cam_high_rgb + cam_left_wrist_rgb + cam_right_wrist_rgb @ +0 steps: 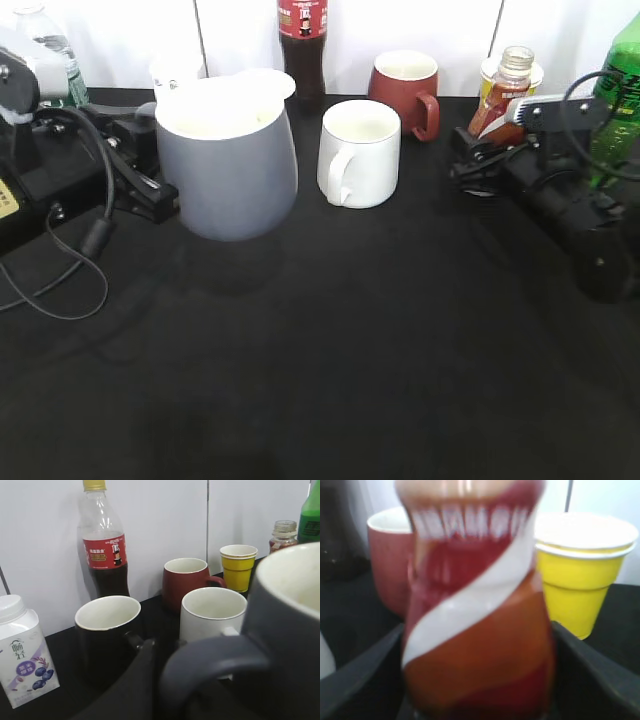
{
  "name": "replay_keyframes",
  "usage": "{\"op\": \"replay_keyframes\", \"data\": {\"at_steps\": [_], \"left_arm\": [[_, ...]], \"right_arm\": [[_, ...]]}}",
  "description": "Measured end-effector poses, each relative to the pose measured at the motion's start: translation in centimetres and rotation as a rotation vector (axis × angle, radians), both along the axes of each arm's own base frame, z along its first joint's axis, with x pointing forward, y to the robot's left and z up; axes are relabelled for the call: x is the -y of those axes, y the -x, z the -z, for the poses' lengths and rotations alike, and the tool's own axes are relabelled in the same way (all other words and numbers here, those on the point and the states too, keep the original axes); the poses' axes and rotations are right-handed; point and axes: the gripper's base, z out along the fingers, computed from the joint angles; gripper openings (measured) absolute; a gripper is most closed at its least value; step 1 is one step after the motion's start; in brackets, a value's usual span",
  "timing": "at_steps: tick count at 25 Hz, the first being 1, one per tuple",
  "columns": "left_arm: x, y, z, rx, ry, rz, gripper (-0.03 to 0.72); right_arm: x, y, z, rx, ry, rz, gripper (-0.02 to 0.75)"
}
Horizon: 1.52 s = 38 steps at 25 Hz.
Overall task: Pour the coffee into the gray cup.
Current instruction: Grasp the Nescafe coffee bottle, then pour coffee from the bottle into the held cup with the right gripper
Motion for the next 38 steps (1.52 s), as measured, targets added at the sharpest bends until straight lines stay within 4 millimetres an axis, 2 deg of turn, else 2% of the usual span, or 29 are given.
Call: {"op": "replay_keyframes", "data": {"at_steps": [2,7,11,13,14,22,24,30,33,38], "left_arm": [[0.0,0.0,0.0,0.0,0.0,0.0,0.058],[0.0,0.0,0.0,0.0,0.0,0.0,0.058],[0.0,0.0,0.0,0.0,0.0,0.0,0.058],[0.0,0.0,0.0,0.0,0.0,0.0,0.058],[0.0,0.0,0.0,0.0,0.0,0.0,0.058],[0.1,0.1,0.0,0.003,-0.007,0.01,0.058],[0.4,0.3,0.1,0.018,-0.036,0.053,0.058],[1.1,1.1,0.3,0.005,-0.062,0.174,0.058],[1.4,1.4,0.4,0.003,-0.073,0.229,0.058],[1.6,1.7,0.6,-0.002,-0.085,0.266,0.058]], "right_arm": [[-0.1,-0.4,0.6,-0.004,0.002,-0.001,0.601],[-0.2,-0.7,0.5,0.013,0.035,-0.004,0.529],[-0.2,-0.7,0.5,0.027,0.076,-0.009,0.527],[0.0,0.1,0.2,0.017,0.081,-0.01,0.527],[0.2,0.8,-0.4,0.012,0.082,-0.01,0.527],[1.0,6.5,-8.7,0.136,0.084,-0.074,0.527],[0.5,7.7,-10.1,0.15,0.082,-0.098,0.527],[-3.2,10.3,-11.7,0.13,0.091,-0.254,0.527],[-3.3,10.8,-12.5,0.148,0.107,-0.281,0.527],[-3.8,11.1,-12.1,0.14,0.171,-0.355,0.527]]}}
